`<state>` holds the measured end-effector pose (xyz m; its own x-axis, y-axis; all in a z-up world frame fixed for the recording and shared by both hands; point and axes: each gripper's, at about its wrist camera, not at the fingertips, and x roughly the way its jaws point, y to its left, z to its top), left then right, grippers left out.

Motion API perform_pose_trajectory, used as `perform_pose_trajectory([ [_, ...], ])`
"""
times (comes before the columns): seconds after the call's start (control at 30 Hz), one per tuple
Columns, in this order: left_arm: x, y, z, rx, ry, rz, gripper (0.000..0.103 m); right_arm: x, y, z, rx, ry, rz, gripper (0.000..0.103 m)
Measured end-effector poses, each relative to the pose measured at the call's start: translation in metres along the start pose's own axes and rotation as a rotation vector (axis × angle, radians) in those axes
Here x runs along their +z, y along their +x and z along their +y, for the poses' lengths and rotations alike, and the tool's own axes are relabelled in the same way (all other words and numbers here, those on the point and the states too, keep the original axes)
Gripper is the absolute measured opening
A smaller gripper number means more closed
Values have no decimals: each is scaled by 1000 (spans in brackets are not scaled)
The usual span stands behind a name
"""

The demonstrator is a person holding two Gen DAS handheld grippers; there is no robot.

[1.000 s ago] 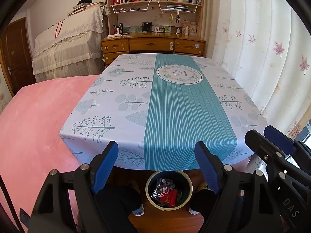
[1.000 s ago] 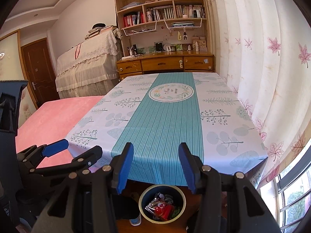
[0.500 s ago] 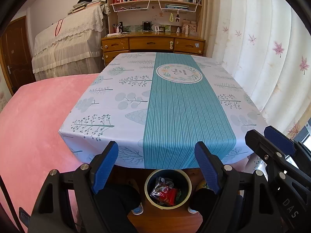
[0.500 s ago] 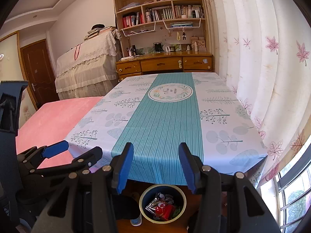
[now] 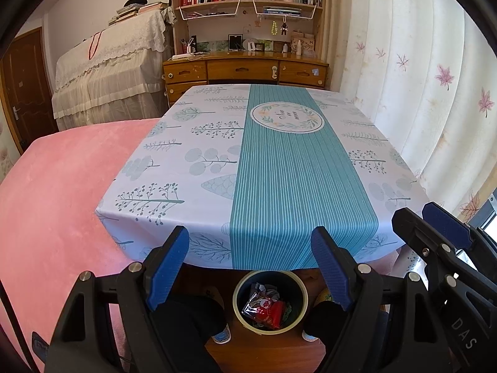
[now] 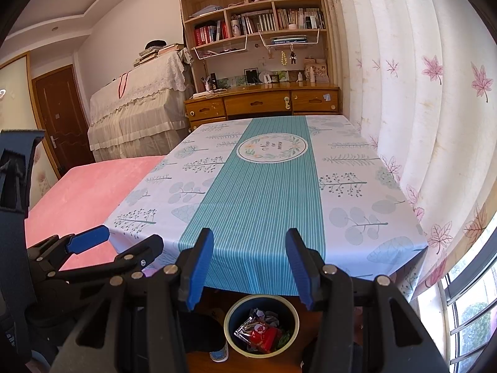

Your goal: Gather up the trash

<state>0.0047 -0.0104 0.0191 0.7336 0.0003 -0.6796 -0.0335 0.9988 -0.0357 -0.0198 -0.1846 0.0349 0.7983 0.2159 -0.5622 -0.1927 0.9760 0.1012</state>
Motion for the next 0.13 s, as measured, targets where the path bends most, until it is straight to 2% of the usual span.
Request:
perform_pose_trajectory([
  [0.13,-2,-1,0,-5,-4,15,79,-1,-1,1,-4,2,3,49],
])
